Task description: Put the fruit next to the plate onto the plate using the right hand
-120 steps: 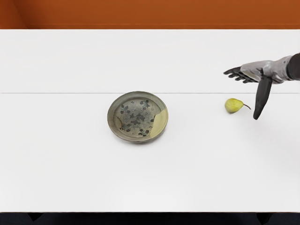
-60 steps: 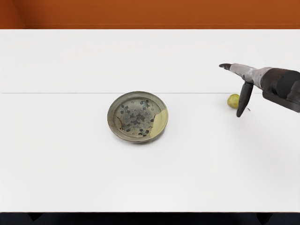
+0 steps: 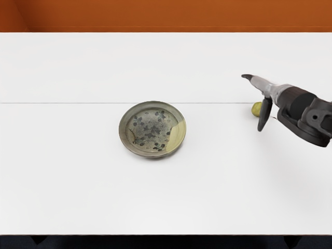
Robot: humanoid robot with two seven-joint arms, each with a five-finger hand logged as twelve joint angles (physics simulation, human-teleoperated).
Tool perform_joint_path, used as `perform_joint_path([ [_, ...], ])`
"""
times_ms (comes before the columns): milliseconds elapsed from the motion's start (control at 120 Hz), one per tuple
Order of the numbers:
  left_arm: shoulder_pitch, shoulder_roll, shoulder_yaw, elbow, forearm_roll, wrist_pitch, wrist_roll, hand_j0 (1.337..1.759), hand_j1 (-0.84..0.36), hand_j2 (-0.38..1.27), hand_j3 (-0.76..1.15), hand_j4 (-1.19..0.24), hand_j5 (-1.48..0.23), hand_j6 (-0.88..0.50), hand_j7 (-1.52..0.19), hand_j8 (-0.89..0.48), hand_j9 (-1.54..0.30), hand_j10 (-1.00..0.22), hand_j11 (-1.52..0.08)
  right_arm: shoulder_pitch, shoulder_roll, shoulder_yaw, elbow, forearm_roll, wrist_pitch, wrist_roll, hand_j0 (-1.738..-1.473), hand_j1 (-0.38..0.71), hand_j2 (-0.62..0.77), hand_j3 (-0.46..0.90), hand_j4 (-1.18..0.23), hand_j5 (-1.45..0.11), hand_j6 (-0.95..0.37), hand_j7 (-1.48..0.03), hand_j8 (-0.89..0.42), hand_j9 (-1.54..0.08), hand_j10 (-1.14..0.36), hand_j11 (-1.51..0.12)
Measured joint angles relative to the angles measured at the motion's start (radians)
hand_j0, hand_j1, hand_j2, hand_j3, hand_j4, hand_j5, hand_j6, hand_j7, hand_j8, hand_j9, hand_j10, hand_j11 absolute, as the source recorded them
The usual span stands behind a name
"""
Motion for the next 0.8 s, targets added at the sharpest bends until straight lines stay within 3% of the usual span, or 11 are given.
perform_joint_path([
  [800,0.0,0.0,0.0,0.0,0.0,0.0,0.0,1.658,0.32,0.0,0.0,-0.02,-0.03,-0.02,-0.03,-0.02,-0.03,-0.02,-0.03,-0.022,0.118,-0.107,-0.208,-0.069,-0.105,0.0,-1.658,-0.17,-0.03,0.0,-0.16,-0.2,-0.16,-0.2,-0.16,-0.2,-0.15,-0.2],
])
